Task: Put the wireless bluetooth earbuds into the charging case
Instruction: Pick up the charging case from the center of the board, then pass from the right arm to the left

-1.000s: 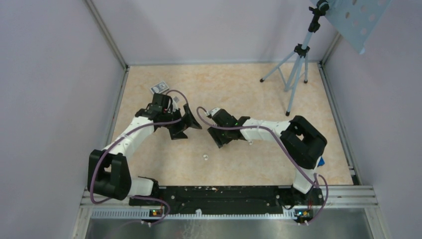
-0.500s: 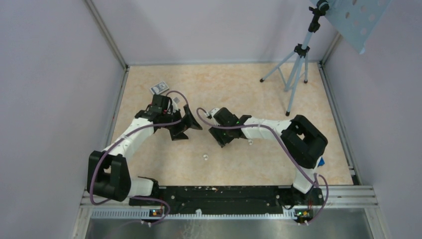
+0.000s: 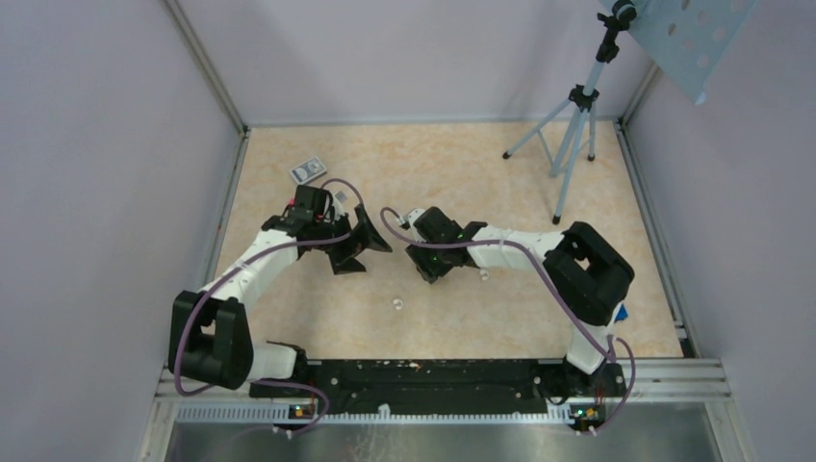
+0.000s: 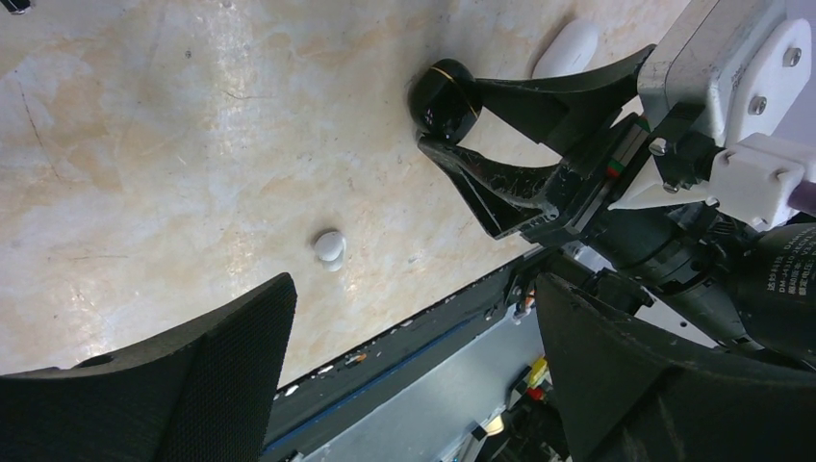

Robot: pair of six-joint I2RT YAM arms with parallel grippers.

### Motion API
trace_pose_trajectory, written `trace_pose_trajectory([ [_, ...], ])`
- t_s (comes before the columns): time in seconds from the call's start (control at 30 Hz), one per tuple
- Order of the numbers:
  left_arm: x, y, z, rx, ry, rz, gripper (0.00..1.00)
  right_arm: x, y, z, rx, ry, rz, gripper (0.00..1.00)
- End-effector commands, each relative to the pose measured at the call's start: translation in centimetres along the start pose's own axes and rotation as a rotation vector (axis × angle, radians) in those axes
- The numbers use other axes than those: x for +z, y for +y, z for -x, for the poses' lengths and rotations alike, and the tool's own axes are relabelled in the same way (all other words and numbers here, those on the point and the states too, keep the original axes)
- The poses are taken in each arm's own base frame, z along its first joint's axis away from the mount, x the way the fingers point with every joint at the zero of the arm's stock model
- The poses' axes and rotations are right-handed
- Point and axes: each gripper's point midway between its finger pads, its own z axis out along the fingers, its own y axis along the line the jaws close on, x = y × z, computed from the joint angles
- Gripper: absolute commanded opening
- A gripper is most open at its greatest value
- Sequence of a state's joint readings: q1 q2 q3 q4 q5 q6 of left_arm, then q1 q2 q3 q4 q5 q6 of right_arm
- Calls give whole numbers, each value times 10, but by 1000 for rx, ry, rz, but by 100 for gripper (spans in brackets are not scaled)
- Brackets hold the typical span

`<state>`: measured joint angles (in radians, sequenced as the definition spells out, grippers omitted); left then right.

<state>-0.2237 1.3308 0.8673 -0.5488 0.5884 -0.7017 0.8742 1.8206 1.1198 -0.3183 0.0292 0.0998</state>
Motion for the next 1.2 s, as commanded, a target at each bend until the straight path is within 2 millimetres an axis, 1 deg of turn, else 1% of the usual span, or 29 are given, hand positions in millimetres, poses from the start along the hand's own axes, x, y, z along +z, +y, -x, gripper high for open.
trace_pose_trajectory([
  [0.0, -2, -9, 2, -2, -8, -47, 99, -20, 6, 21, 31, -75, 32, 35],
  [0.03, -1, -10, 1, -6, -2, -56, 99, -25, 7, 25, 40, -94, 35, 35],
  [0.17, 4, -17, -4, -31, 17, -139, 97, -44, 22, 43, 74, -185, 121, 35],
  [0.2, 5, -20, -6, -31, 20, -170, 96, -47, 26, 43, 85, -199, 142, 35],
  [0.33, 4, -29, -9, -18, 25, -257, 94, -64, 35, 55, 124, -271, 196, 35],
  [0.43, 6, -32, -9, -10, 26, -282, 93, -76, 40, 64, 140, -314, 230, 35],
  [0.57, 8, -36, -12, -21, 41, -340, 92, -82, 44, 70, 138, -327, 250, 35],
  [0.77, 11, -44, -6, -9, 29, -388, 84, -87, 48, 73, 136, -342, 267, 34],
  [0.97, 18, -45, -8, -9, 48, -391, 76, -93, 50, 79, 143, -364, 280, 34],
  [1.17, 28, -43, -15, -19, 75, -384, 73, -98, 53, 84, 144, -377, 293, 34],
])
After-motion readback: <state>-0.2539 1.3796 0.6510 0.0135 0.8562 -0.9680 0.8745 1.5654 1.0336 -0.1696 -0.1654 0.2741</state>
